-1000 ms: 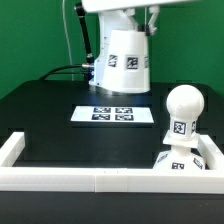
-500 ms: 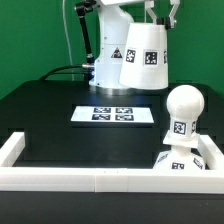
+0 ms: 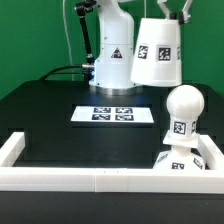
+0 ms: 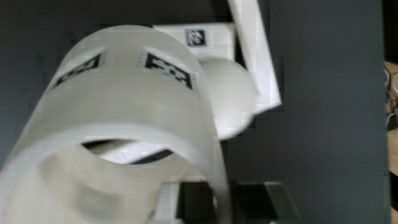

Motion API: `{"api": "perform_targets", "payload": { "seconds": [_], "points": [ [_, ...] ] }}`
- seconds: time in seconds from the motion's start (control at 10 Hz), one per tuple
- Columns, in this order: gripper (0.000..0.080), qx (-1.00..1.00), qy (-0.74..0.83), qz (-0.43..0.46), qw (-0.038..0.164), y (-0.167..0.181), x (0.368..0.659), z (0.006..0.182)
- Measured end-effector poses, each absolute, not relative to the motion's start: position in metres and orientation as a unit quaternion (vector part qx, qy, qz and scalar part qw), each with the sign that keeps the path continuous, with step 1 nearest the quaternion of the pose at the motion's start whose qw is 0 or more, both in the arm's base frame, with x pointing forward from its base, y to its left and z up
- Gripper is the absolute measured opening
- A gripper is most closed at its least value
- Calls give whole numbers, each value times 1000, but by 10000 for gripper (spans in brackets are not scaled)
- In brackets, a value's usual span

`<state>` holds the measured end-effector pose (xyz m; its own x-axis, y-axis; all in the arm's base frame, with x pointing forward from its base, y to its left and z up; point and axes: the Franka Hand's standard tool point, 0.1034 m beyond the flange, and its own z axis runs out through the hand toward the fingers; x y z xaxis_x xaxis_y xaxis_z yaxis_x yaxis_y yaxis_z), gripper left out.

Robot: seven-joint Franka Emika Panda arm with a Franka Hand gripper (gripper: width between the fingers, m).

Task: Assemble lamp

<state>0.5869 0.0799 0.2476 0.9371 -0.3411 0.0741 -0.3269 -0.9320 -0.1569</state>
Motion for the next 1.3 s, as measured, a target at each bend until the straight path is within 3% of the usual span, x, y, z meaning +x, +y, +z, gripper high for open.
{"api": "perform_targets", "payload": {
  "seconds": [0.3,1.0,1.3],
  "points": [
    [45,-979,183,-50,74,102,601,249],
    [45,-982,176,-38,64,121,593,202],
    [45,-982,176,-42,62,118,591,191]
  ]
}}
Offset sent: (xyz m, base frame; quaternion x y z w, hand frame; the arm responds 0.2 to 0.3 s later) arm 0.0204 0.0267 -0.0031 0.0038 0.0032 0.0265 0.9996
